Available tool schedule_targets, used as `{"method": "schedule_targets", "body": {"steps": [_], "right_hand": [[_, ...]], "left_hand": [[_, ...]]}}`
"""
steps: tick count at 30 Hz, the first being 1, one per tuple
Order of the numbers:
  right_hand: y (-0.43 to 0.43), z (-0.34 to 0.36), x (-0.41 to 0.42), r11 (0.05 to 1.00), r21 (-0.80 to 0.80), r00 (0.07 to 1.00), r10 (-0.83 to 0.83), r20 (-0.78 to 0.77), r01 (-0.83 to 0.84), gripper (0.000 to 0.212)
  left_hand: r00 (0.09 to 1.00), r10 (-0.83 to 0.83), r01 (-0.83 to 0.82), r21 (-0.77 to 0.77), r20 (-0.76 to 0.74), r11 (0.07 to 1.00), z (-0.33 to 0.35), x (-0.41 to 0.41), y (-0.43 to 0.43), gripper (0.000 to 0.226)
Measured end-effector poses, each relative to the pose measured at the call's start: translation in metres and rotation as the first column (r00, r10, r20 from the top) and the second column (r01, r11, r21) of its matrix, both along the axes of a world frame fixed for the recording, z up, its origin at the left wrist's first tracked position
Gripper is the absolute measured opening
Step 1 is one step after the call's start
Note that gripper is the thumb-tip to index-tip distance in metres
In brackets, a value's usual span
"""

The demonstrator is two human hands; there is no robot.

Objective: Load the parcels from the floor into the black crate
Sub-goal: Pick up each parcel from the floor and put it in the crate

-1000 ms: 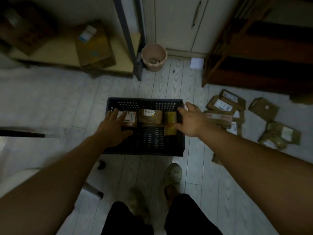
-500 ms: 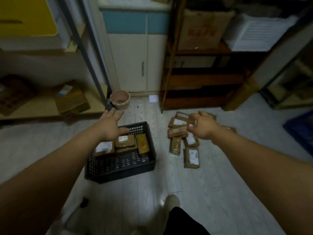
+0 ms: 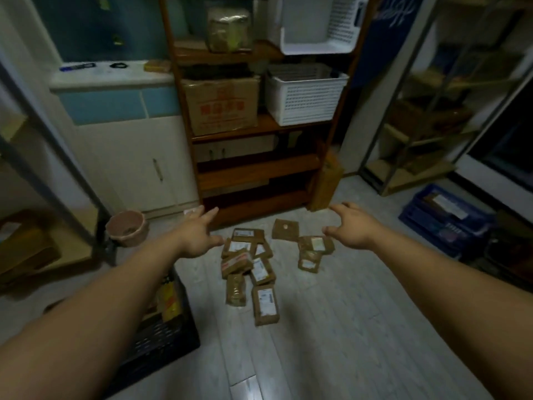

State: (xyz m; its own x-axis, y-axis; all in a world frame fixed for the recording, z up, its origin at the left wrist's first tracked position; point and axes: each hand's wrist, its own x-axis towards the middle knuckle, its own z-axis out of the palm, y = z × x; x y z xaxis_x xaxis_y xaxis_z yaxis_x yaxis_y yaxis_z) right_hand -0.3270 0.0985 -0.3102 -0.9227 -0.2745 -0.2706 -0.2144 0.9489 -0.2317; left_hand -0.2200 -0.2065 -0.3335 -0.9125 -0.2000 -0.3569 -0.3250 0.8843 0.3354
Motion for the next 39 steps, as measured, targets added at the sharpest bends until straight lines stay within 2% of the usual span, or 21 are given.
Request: {"method": "schedule_targets", "body": {"steps": [5, 9, 16, 22, 26, 28, 32, 36, 39], "right_hand": [[0.076, -0.008, -0.048, 0.997, -0.034, 0.996, -0.07, 0.055, 0.072, 0.072], [0.084, -0.032, -0.073, 0.993, -0.042, 0.985, -0.104, 0.136, 0.11, 0.073], [0.021, -0.078, -0.126, 0.999, 0.039, 0.973, 0.002, 0.229, -0.012, 0.074], [-0.052, -0.116, -0.182, 0.991, 0.065, 0.952, 0.093, 0.292, -0.117, 0.063], [-0.1, -0.152, -0.222, 0.985, 0.053, 0.929, 0.138, 0.344, -0.166, 0.068], [-0.121, -0.173, -0.242, 0.981, 0.031, 0.916, 0.166, 0.366, -0.191, 0.07], [-0.158, -0.239, -0.285, 0.963, -0.073, 0.857, 0.265, 0.442, -0.26, 0.064], [-0.193, -0.341, -0.322, 0.949, -0.165, 0.815, 0.315, 0.486, -0.269, 0.051], [-0.21, -0.437, -0.343, 0.949, -0.215, 0.801, 0.31, 0.512, -0.229, 0.053]], "left_hand": [[0.997, 0.018, -0.016, -0.031, 0.07, 0.999, -0.001, -0.04, 0.048, 0.078], [0.993, 0.037, -0.03, -0.055, 0.116, 0.998, -0.003, -0.061, 0.048, 0.078], [0.981, 0.107, -0.102, -0.039, 0.159, 0.994, -0.031, -0.115, 0.002, 0.079], [0.953, 0.154, -0.168, 0.034, 0.262, 0.985, -0.082, -0.17, -0.049, 0.078], [0.927, 0.206, -0.232, 0.048, 0.313, 0.971, -0.115, -0.204, -0.087, 0.078], [0.911, 0.237, -0.274, 0.066, 0.338, 0.96, -0.137, -0.215, -0.102, 0.079], [0.849, 0.298, -0.332, 0.0, 0.436, 0.943, -0.201, -0.24, -0.122, 0.084], [0.795, 0.38, -0.448, 0.037, 0.473, 0.893, -0.293, -0.266, -0.132, 0.084], [0.766, 0.389, -0.491, 0.075, 0.513, 0.868, -0.389, -0.286, -0.137, 0.083]]}}
